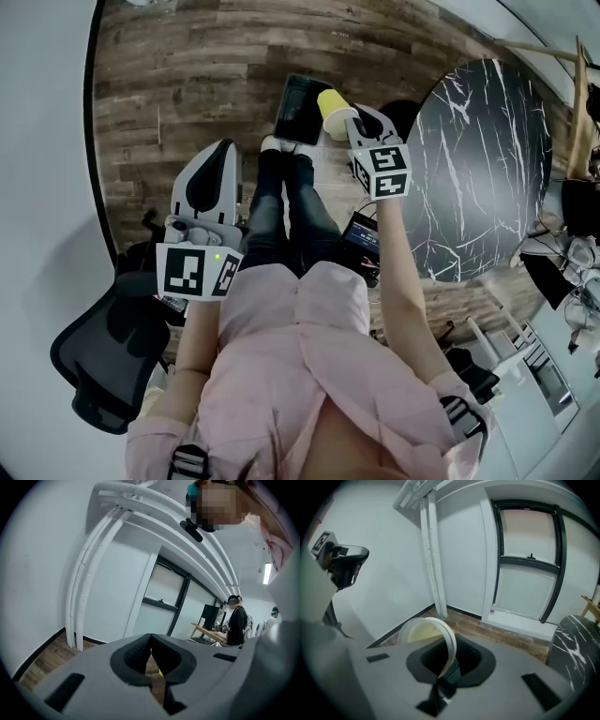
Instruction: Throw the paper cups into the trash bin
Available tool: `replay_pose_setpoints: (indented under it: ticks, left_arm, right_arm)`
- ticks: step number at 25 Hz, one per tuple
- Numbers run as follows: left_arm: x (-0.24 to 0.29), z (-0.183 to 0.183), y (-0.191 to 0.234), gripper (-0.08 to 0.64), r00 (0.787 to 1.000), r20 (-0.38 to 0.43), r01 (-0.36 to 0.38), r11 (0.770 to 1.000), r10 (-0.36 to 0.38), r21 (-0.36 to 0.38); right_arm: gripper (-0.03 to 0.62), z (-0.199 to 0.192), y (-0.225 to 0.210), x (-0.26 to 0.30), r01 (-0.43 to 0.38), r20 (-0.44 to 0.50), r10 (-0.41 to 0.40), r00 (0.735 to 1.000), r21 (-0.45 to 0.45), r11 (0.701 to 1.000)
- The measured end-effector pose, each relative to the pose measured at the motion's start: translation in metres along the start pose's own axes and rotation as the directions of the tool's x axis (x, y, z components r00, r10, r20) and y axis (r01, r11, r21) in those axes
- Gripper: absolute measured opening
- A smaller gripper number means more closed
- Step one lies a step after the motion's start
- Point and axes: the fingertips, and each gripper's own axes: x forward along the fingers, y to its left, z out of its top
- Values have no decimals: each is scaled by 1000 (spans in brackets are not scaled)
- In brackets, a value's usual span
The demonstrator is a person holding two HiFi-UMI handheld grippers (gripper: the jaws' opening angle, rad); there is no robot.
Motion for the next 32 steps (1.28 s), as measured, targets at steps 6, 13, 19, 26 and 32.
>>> replay_pose_setpoints:
  ticks: [6, 13, 19, 26, 32]
  left_arm:
    - [-2, 7, -8, 15, 1000, 18, -9, 1000, 9, 3]
    - [5, 0, -13, 15, 1000, 10, -5, 1000, 4, 5]
    - [23, -8, -20, 15, 1000, 12, 19, 1000, -19, 14]
    - [40, -37, -25, 15, 998, -25, 59, 998, -59, 11]
    - [53, -66, -21, 15, 996, -55, 75, 997, -76, -23]
  right_arm:
    - [43, -8, -3, 6, -4, -30, 4, 1000, -19, 1000]
    - [43, -25, -10, 13, 7, -66, -8, 998, -22, 1000]
    - [43, -40, -14, 27, 9, -105, -12, 994, -28, 1000]
    - [43, -70, -18, 54, 6, -154, -12, 988, -37, 999]
    - [43, -98, -16, 79, 7, -193, -12, 981, -29, 1000]
